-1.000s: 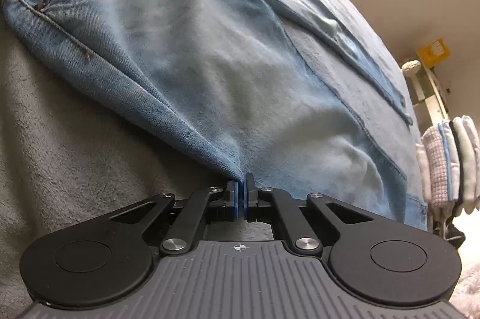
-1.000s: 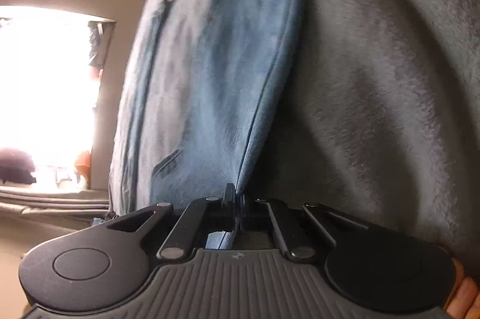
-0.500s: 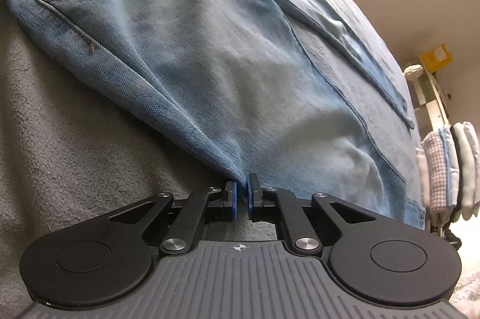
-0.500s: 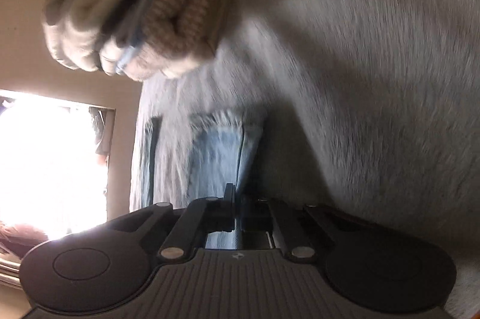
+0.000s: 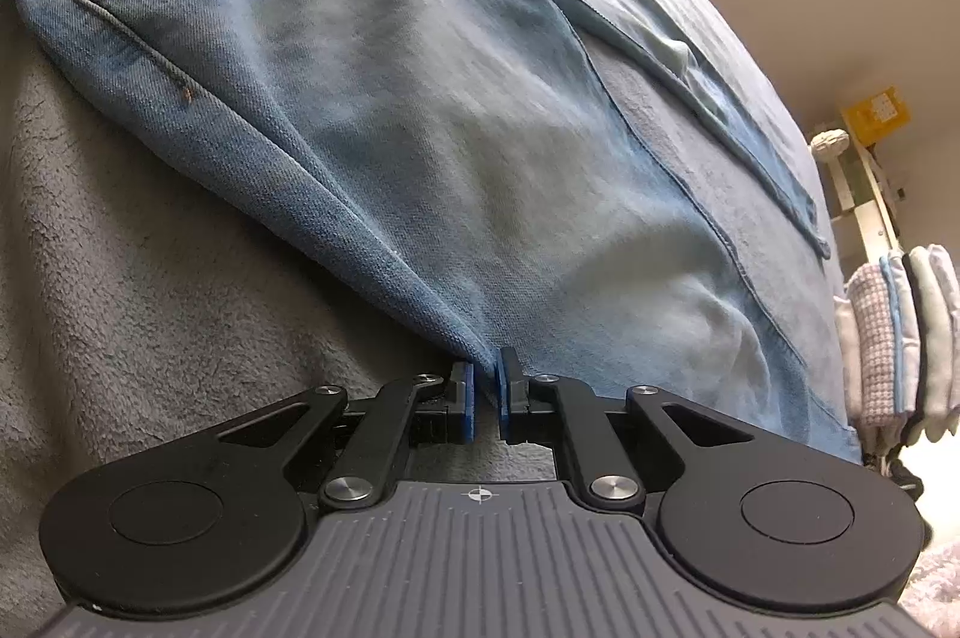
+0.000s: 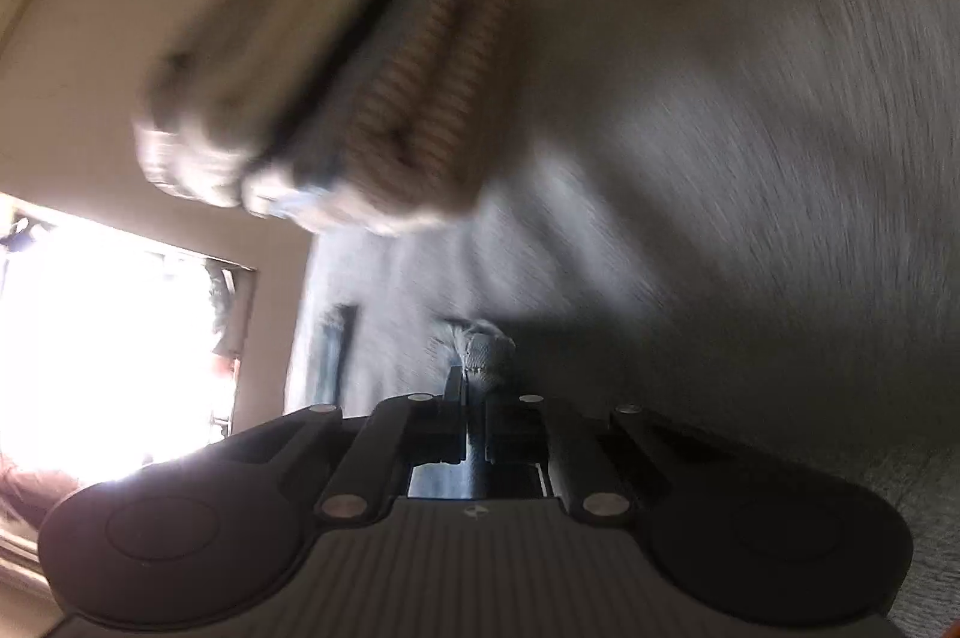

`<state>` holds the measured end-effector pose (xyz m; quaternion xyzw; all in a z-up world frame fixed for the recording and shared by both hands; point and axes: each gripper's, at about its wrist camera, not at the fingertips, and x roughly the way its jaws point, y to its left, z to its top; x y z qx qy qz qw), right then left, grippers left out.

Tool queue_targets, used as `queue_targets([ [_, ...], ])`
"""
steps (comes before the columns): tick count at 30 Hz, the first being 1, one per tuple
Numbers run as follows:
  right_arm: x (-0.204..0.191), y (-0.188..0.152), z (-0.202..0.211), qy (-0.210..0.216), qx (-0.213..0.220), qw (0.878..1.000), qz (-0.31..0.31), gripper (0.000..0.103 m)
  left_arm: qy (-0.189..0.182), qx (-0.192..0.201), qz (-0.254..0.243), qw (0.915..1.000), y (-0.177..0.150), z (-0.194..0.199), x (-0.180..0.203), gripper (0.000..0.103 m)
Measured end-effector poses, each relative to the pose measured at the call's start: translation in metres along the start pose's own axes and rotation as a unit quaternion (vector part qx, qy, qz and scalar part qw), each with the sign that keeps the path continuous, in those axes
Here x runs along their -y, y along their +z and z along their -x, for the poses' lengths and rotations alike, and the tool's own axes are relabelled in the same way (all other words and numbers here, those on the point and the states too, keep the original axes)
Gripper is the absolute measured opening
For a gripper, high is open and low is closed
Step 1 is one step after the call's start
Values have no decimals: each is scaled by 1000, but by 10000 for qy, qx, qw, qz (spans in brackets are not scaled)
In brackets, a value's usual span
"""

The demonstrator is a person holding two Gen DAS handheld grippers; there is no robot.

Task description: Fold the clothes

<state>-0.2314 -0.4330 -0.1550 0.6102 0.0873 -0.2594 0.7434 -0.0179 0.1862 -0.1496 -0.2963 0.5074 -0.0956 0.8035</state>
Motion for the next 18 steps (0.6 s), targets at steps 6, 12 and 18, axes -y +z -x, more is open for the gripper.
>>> queue_targets([
  [6, 47, -2, 4, -369, -90, 9954, -875, 6, -62, -66, 49, 9999, 1, 0, -4, 9],
  [12, 2, -8, 13, -175, -161, 9997, 70, 19, -52, -145, 75, 9999, -2, 10, -10, 10],
  [18, -73, -13, 16, -31, -406, 9803, 1934, 20, 272, 176, -538, 9980, -2, 44, -7, 11],
])
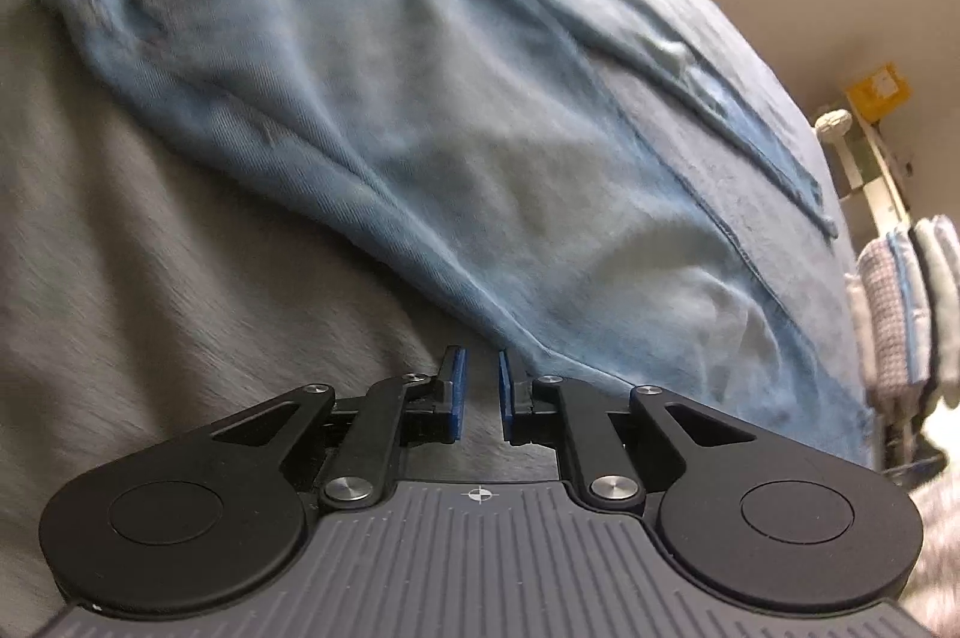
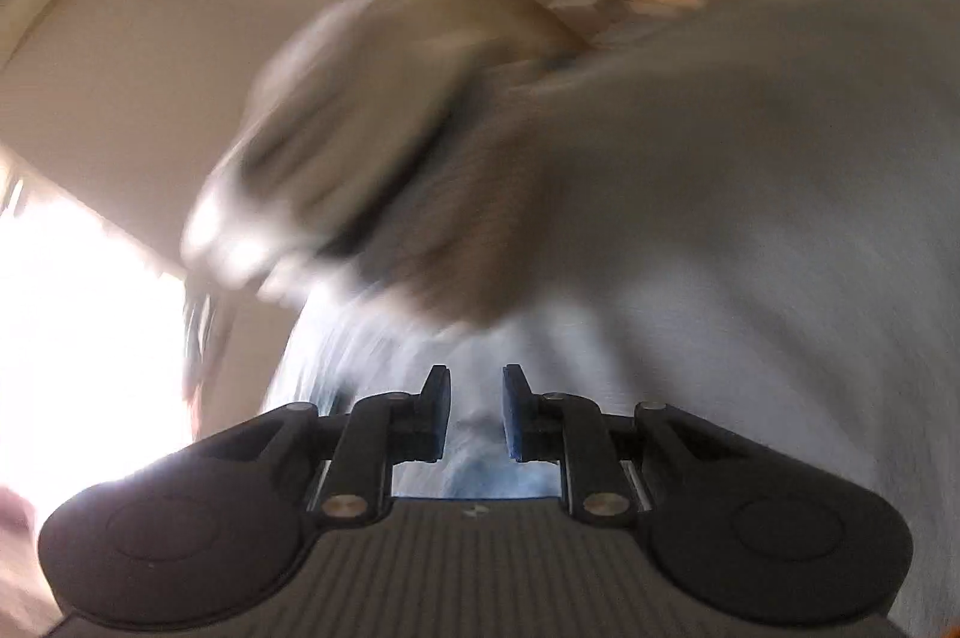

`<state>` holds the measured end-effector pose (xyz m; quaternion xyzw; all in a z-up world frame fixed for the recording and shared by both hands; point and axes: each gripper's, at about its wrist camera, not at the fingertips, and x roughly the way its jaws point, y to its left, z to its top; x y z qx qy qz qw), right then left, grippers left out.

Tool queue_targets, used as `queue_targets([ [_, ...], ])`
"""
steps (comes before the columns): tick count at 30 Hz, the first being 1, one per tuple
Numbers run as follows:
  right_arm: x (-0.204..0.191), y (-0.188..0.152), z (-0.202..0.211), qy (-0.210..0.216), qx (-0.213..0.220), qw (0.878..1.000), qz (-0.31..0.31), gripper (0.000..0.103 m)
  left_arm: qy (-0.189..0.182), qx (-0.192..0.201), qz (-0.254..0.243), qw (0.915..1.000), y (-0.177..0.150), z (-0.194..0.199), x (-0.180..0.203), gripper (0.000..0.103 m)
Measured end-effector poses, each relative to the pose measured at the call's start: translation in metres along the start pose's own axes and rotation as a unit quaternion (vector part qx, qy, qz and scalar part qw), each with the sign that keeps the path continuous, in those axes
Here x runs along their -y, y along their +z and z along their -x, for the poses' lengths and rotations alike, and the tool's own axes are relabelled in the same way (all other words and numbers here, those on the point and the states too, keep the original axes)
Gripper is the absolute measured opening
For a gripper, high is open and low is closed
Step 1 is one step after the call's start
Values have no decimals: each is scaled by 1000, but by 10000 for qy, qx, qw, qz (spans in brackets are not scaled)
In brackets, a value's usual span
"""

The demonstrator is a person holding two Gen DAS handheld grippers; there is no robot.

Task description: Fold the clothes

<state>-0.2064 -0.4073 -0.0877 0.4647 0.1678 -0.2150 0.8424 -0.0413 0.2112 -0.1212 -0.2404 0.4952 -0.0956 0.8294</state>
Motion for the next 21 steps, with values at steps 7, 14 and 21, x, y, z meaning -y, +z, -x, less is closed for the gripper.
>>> queue_targets([
  [7, -160, -87, -79, 1142, -2107, 8943, 3779, 19, 62, 378, -717, 9967, 19, -3, 18, 11],
  [14, -209, -202, -127, 1589, -3072, 7553, 5567, 18, 168, 425, -799, 9958, 41, -41, 19, 11],
  [21, -102, -73, -121, -260, -2500, 8679, 4285, 18, -251, 374, -382, 9983, 42, -37, -11, 11],
])
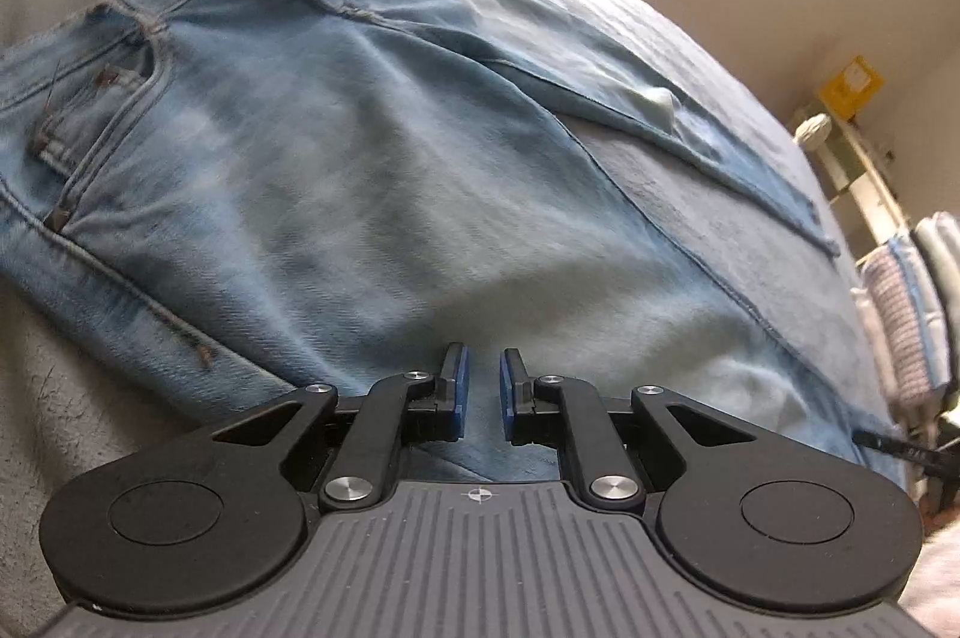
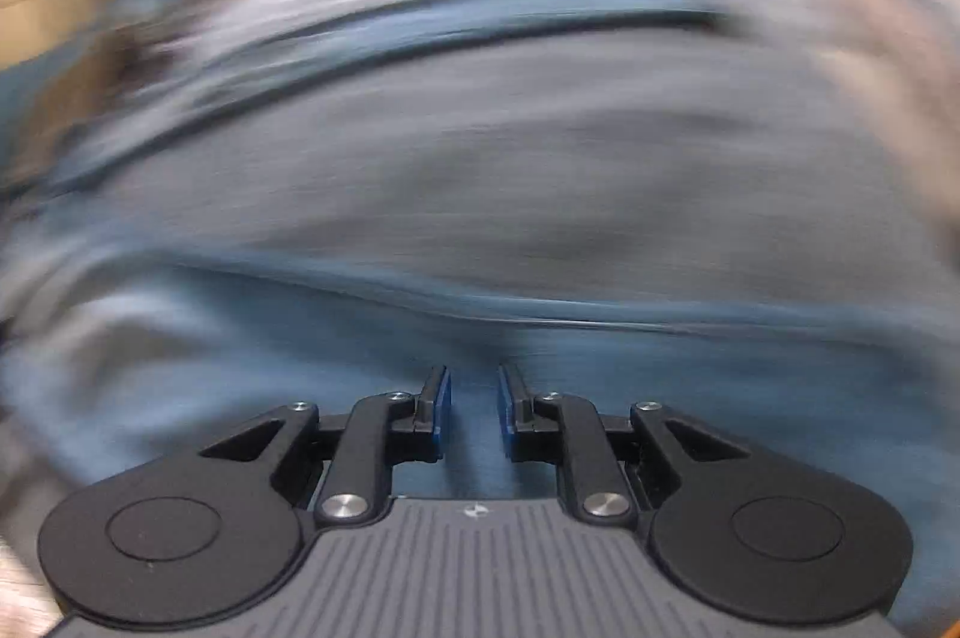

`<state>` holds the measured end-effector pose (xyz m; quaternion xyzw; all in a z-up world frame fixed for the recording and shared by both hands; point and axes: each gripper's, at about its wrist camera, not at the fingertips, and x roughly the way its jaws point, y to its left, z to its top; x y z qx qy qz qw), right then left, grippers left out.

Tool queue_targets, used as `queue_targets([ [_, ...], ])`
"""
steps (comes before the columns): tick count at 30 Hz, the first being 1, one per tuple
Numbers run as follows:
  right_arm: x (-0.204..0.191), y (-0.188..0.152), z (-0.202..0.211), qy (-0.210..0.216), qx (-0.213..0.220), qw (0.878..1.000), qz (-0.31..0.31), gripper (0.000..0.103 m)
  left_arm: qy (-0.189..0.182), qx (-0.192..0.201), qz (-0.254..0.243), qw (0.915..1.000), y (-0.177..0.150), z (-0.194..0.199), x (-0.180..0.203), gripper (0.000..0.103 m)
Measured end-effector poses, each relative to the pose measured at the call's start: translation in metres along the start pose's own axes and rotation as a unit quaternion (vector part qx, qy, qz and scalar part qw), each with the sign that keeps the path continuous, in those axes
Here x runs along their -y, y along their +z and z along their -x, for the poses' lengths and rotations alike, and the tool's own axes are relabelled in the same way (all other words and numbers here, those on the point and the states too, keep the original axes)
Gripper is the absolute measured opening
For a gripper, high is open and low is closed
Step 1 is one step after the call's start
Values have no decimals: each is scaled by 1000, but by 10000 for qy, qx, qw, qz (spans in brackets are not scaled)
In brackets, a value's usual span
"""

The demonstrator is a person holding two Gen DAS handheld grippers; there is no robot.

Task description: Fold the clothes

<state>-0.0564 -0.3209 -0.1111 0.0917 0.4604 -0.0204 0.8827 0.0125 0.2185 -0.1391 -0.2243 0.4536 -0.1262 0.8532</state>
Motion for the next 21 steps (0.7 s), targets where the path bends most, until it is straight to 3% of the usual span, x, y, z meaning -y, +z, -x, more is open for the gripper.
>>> queue_targets([
  [3, 37, 1, 22, -736, 3, 9966, -372, 19, -17, 72, 61, 10000, 8, 5, -1, 11],
  [5, 25, 12, 25, -658, 121, 9973, -313, 19, -79, 206, 90, 9997, 16, 9, -1, 11],
  [8, -29, 47, 17, -72, 436, 9990, -50, 21, -164, 396, 154, 9990, 30, 10, -5, 11],
  [10, -68, 73, 1, 622, 505, 9966, -207, 38, -191, 521, 200, 9983, 40, 9, -8, 11],
  [13, -106, 110, -34, 1410, 368, 9863, -769, 44, -202, 688, 396, 9966, 54, 4, -15, 11],
  [16, -107, 130, -81, 1683, 93, 9682, -1849, 44, -294, 876, 667, 9935, 67, -2, -24, 11],
  [19, -97, 145, -133, 1777, -197, 9350, -3062, 44, -329, 918, 689, 9928, 82, -19, -25, 11],
  [21, -86, 147, -153, 1665, -96, 9157, -3657, 44, -318, 869, 414, 9948, 91, -33, -17, 11],
])
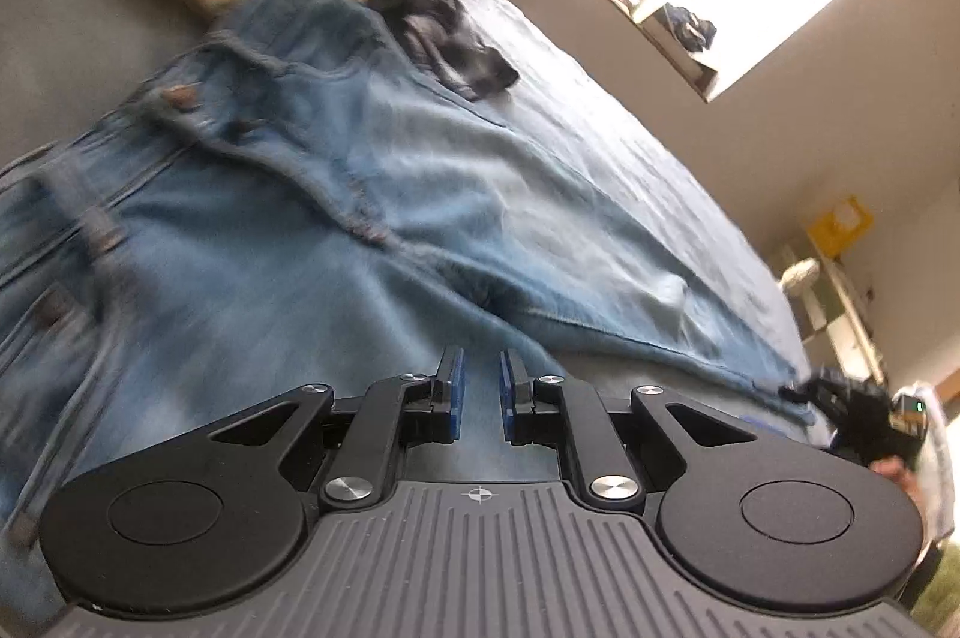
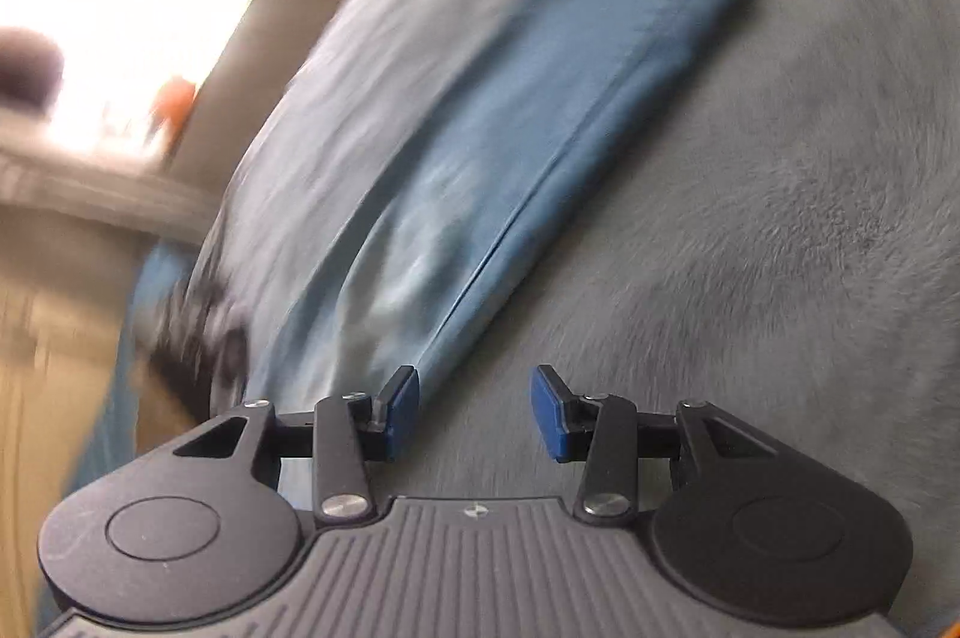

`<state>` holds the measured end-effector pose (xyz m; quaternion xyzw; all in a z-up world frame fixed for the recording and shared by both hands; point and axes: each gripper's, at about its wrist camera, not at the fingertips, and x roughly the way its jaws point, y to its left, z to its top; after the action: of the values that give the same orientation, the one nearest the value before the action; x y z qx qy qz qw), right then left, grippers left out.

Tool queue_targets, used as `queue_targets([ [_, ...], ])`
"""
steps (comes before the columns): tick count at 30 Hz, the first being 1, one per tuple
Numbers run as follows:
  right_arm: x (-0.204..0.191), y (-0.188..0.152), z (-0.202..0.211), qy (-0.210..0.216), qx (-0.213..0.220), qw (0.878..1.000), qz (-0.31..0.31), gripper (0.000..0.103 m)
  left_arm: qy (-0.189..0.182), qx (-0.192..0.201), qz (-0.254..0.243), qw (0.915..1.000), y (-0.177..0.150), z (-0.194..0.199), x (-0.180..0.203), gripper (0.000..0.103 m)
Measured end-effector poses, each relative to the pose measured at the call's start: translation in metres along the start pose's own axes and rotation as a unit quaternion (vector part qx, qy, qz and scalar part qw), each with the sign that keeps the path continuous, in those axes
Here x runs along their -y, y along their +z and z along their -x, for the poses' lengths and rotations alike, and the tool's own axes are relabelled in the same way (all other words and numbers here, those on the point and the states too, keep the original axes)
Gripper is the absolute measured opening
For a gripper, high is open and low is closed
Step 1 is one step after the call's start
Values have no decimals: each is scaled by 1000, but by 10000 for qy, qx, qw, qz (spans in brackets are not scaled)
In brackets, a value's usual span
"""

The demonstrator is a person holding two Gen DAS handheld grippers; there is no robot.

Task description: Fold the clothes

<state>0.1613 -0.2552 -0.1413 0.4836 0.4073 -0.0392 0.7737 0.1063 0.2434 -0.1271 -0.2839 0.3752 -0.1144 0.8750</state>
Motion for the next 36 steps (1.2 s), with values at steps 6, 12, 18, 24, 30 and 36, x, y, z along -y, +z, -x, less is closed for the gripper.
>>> queue_targets([
  [6, 37, 29, -23, 237, 686, 9868, -1447, 39, -59, -187, -1036, 9944, 13, -48, 30, 11],
  [12, 41, 37, -28, -9, 880, 9895, -1148, 3, -19, -335, -786, 9963, 14, -66, 21, 12],
  [18, 53, 23, -15, -142, 1153, 9871, -1105, 2, -147, -307, -727, 9968, 11, -64, 16, 12],
  [24, 42, 7, 8, -387, 1280, 9835, -1222, 18, -242, 86, -823, 9963, 13, -43, 18, 12],
  [30, -62, -27, -7, -288, 756, 9822, 1697, 21, -153, 285, -722, 9969, 21, -43, 15, 12],
  [36, -216, -115, -112, 384, -950, 8738, 4754, 21, 90, 185, -396, 9990, 15, -62, 5, 12],
])
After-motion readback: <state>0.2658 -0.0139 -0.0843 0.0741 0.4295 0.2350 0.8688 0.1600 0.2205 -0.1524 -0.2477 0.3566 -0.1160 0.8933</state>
